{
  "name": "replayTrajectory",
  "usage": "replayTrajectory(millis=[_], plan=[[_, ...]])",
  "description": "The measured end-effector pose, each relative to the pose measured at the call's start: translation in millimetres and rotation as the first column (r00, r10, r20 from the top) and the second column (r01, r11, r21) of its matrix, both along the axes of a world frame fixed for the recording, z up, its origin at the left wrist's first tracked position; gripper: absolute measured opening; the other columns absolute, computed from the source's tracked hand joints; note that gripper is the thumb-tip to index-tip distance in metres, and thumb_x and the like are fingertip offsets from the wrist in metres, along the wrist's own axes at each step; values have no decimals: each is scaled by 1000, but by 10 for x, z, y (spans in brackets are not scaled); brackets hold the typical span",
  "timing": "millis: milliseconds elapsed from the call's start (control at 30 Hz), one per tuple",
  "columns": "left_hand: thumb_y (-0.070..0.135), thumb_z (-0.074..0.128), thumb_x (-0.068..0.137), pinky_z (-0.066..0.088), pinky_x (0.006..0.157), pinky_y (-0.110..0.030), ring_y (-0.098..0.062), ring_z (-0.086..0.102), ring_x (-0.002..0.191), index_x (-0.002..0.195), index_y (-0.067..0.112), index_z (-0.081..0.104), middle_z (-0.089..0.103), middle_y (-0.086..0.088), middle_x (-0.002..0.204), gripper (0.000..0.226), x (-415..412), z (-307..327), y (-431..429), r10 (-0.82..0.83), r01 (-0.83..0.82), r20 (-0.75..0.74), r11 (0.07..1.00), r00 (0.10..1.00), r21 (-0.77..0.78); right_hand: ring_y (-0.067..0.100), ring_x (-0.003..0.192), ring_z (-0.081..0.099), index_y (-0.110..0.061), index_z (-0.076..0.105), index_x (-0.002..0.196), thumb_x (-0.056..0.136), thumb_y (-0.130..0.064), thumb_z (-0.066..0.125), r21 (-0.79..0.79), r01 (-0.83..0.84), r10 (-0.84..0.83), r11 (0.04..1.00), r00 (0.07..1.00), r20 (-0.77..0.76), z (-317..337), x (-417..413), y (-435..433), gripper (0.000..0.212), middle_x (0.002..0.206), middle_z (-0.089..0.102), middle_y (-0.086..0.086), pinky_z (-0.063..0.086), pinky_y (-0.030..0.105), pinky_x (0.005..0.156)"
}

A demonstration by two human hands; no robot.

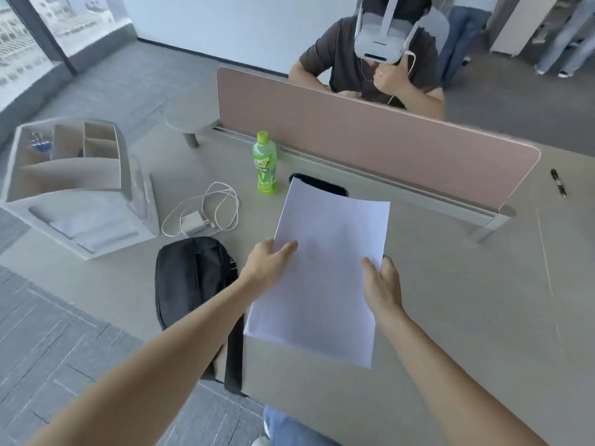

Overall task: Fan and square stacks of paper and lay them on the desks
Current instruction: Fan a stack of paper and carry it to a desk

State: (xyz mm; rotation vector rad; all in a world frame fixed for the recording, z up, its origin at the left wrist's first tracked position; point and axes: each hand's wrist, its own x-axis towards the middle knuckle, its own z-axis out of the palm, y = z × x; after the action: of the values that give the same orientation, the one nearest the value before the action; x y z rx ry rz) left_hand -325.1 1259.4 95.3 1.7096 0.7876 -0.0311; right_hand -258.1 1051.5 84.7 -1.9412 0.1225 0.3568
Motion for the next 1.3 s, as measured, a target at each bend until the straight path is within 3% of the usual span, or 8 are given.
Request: replayTrajectory(millis=[200,467,633,800,867,967,1133,1300], plan=[[45,59,91,43,59,-27,-16,60,66,79,24,61,64,2,76,24,742,-399,426,-17,26,-168,998,986,56,31,118,57,-9,48,133,92,-41,47,-59,-4,-8,998,981,-193,-583,662,487,52,132,59,8,48,44,95],[57,53,83,46,66,-32,-25,60,76,98,18,67,62,1,78,43,1376,-1006,839,-18,57,-321,992,947,114,30,95,60,-8,47,124,95,-37,51,-181,-14,-41,983,955,-295,-1044,1276,975,41,112,63,7,48,37,75],[58,49,82,33,57,-31,-24,44,63,68,18,47,45,2,64,43,1637,-1231,1013,-5,53,-398,993,917,109,29,88,59,-7,45,111,95,-37,50,-240,-151,72,959,948,-311,-1261,1454,1174,35,104,60,9,43,35,65],[56,45,95,29,56,-31,-20,41,59,68,19,44,44,-1,70,45,1774,-1373,1084,-14,69,-443,992,896,107,15,68,46,-5,40,108,96,-34,50,-255,-224,126,941,928,-350,-1304,1544,1233,32,88,44,0,39,33,60],[57,42,95,31,61,-32,-23,44,67,82,14,52,47,-3,81,46,1789,-1449,1106,-27,87,-463,990,886,109,17,74,49,-5,41,108,94,-33,53,-260,-229,122,938,921,-369,-1310,1557,1241,33,96,47,2,39,31,59],[58,39,94,34,63,-33,-25,50,79,112,12,52,53,-5,93,51,1777,-1444,1085,-9,90,-485,985,875,145,29,100,56,-3,44,110,85,-36,55,-282,-195,79,939,923,-377,-1327,1561,1216,43,116,50,9,51,38,78],[41,30,90,34,72,-37,-34,47,89,97,8,52,55,-17,99,40,1745,-1401,1047,15,143,-496,950,868,279,27,120,39,1,52,115,76,-31,52,-245,-119,-2,962,896,-444,-1377,1577,1093,50,121,50,15,49,35,85],[49,22,75,40,91,-45,-38,42,107,80,12,53,54,-24,103,48,1776,-1416,1039,40,109,-533,964,845,244,23,81,44,-15,49,76,72,-29,56,-89,-35,-15,995,864,-503,-1309,1586,1070,17,98,49,7,38,26,56]])
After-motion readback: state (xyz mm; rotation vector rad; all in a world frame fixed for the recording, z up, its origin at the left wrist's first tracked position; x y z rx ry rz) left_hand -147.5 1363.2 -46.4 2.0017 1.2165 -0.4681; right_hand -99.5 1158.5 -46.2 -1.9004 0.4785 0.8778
